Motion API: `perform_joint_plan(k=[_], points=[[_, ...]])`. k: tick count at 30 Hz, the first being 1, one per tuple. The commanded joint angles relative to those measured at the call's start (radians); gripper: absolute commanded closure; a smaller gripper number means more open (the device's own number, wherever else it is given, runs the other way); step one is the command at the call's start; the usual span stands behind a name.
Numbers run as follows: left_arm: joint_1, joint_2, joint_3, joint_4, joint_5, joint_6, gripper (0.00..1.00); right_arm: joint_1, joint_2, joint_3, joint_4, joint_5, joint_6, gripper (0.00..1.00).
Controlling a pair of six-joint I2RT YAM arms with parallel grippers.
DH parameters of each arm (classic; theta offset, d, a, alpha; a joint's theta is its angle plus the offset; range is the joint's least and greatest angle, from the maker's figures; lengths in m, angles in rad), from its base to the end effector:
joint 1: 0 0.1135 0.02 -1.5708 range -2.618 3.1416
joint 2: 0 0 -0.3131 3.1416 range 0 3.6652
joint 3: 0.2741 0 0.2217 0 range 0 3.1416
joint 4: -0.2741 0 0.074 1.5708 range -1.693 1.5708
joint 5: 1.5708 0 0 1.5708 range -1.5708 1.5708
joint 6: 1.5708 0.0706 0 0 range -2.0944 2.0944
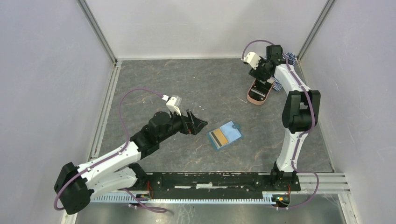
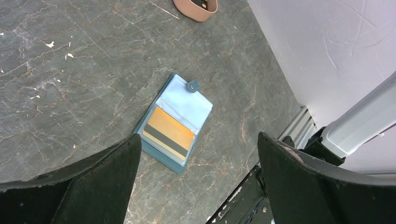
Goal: Put the credit cards into the card holder
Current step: Pick up the credit card from the storage box.
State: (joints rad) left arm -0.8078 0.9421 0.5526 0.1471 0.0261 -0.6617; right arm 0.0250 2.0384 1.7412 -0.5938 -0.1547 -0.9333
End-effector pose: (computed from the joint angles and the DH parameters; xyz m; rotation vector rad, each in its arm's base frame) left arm 0.1344 -0.1433 0.3065 0.1619 1.9397 -1.0403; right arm 0.4727 0.0227 0.2761 -1.1928 2.1499 -0.2101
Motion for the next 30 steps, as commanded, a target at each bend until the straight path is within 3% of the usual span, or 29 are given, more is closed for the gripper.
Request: perform_joint_plan(k=[1,10,17,30], points=[[0.007,0.004,0.009,0.04,-0.023,0.03,0.0,-0.007,0.027,0.045,-0.009,0.031,-0.018,0.37],[0.009,0.018,-0.008,0.059,-0.023,0.017,0.0,-0.014,0.034,-0.019,0.051,0.062,-0.025,0.26],[0.01,0.019,-0.02,0.063,-0.023,0.01,0.0,-0.014,0.026,-0.072,0.132,0.106,-0.011,0.07],[0.01,0.017,-0.03,0.066,-0.024,0.01,0.0,-0.019,0.099,-0.02,0.15,0.126,-0.012,0.09]])
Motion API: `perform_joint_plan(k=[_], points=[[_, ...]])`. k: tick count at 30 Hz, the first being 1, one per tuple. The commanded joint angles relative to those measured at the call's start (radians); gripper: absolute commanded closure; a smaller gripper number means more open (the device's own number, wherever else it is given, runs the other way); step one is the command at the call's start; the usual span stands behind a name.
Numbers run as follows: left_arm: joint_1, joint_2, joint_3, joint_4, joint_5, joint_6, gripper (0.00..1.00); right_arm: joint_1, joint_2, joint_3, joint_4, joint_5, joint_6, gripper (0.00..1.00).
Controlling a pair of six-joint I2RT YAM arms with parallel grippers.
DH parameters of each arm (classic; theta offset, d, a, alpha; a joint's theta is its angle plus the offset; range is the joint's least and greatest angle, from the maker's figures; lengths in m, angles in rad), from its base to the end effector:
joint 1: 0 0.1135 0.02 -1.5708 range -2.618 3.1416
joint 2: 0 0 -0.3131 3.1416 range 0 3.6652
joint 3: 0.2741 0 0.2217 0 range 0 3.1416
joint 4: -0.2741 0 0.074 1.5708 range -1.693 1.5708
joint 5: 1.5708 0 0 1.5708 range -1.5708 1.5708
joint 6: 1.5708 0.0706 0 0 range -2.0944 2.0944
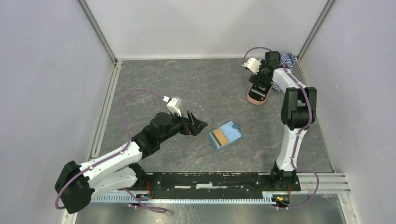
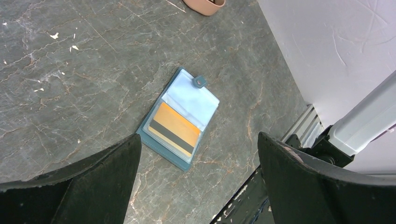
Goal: Put the credit cards into the card holder
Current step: Pick up the credit card from the storage box.
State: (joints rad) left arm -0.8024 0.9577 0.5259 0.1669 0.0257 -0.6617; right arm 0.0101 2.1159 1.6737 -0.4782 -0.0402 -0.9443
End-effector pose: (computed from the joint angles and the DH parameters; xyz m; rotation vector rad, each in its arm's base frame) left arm 0.1365 -0.1439 0.2969 0.1577 1.9620 -1.0250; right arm 0.4884 0.0078 0.2291 -1.1738 2.2330 -0.3377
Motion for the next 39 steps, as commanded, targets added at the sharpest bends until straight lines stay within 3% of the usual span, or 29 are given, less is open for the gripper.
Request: perform_joint_plan(k=[1,39], points=[[0.005,0.001,-0.004,0.046,-0.023,0.01,0.0,-0.004,0.021,0.047,0.037,0.011,-0.002,0.09],[0.006,0.017,-0.018,0.073,-0.023,-0.012,0.0,-0.047,-0.03,0.043,0.072,-0.019,0.01,0.37]])
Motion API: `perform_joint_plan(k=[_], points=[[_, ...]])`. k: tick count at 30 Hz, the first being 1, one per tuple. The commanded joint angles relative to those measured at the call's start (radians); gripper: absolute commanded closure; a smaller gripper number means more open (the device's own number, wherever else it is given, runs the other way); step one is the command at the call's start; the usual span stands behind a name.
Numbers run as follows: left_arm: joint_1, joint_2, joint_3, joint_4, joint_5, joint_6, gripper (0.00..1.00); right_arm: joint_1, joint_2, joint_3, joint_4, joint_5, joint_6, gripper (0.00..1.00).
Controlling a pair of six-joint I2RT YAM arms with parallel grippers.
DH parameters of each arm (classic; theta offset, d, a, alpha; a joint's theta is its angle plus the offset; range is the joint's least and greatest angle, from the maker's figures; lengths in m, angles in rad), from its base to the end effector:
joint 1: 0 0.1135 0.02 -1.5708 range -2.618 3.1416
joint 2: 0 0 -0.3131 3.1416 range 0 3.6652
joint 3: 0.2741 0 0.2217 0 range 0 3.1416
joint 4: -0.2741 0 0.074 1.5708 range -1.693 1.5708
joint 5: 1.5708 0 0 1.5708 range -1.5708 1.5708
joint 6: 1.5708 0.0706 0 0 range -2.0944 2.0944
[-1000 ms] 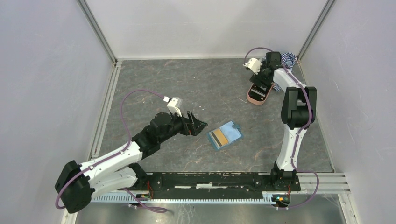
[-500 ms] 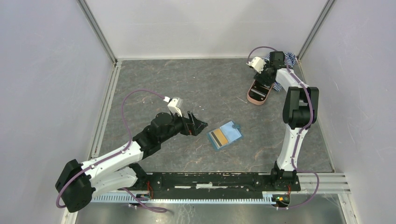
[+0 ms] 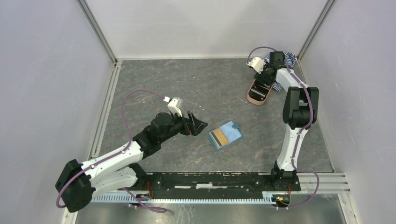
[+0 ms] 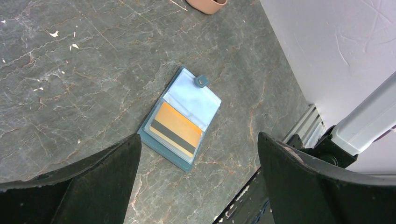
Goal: Put the credit cards into the card holder
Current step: Pick up the credit card from the storage box.
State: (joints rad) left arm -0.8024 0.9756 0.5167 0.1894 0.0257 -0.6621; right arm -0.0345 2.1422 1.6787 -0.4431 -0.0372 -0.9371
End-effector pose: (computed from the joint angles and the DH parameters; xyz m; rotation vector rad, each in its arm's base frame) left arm 0.1389 -0.1463 0.2935 0.1576 1.9667 -1.0229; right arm 0.4960 -0.0145 0.2213 -1.1107 2.2548 -0.3634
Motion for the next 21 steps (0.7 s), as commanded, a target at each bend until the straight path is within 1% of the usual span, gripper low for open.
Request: perform_joint_plan(k=[1,16,21], points=[[0.006,0.0,-0.011,0.051,-0.023,-0.011,0.0,-0.002,-0.058,0.038,0.035,-0.025,0.004,0.37],[0.006,0.004,-0.018,0.066,-0.011,-0.024,0.0,-0.002,-0.09,0.039,0.024,-0.049,0.016,0.4],[0.006,0.008,-0.019,0.072,-0.005,-0.027,0.0,-0.002,-0.091,0.038,0.01,-0.065,0.015,0.45]])
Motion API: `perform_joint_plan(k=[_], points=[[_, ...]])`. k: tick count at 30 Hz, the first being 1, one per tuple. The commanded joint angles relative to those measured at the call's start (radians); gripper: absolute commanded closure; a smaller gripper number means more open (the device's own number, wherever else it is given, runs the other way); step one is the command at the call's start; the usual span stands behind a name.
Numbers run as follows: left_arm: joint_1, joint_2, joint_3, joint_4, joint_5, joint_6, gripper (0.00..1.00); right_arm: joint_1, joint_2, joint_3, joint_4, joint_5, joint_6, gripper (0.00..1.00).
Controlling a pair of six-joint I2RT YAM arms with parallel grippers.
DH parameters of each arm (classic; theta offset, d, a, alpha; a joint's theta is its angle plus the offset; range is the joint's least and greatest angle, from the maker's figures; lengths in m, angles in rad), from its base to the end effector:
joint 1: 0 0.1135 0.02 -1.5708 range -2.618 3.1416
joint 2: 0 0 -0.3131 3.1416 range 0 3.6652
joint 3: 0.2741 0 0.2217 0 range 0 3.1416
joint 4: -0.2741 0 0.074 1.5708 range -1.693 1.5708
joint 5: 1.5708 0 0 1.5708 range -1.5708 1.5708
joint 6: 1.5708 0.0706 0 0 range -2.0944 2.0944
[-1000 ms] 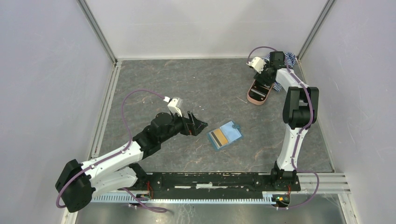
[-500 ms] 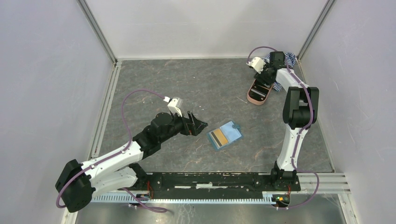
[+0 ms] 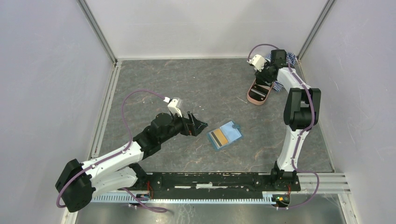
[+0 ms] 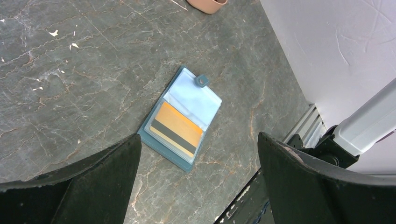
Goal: Put the credit cards into the card holder
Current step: Pick up the credit card from the storage box.
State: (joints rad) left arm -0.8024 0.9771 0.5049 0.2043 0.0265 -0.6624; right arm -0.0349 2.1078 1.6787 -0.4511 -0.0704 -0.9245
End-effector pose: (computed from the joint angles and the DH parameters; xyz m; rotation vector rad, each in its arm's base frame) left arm 0.1388 -0.1463 0.2911 0.1578 1.9653 -1.0246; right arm 0.4911 -0.0122 0.2370 -1.0942 2.2228 -0.3339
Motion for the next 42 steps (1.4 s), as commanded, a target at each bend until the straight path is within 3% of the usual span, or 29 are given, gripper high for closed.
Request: perform_joint_plan(k=[1,14,18,20,30,35,42], points=[[0.007,0.006,-0.009,0.058,-0.005,-0.028,0.0,-0.002,-0.057,0.038,0.015,-0.036,0.002,0.46],[0.006,0.005,-0.016,0.063,-0.006,-0.032,0.0,-0.002,-0.07,-0.003,0.012,-0.061,-0.005,0.5],[0.006,0.007,-0.017,0.067,-0.002,-0.035,0.0,-0.003,-0.087,-0.019,0.019,-0.068,-0.01,0.66],[0.006,0.008,-0.017,0.069,0.0,-0.036,0.0,-0.002,-0.086,-0.02,0.011,-0.073,-0.01,0.68],[0.006,-0.001,-0.023,0.069,0.0,-0.04,0.0,-0.002,-0.067,0.01,-0.031,-0.144,-0.012,0.65],[0.006,-0.002,-0.026,0.069,-0.002,-0.043,0.0,-0.002,-0.059,-0.007,0.001,-0.114,-0.015,0.52],[0.006,0.011,-0.017,0.069,0.003,-0.043,0.0,-0.002,-0.005,0.024,-0.007,-0.081,-0.031,0.55]])
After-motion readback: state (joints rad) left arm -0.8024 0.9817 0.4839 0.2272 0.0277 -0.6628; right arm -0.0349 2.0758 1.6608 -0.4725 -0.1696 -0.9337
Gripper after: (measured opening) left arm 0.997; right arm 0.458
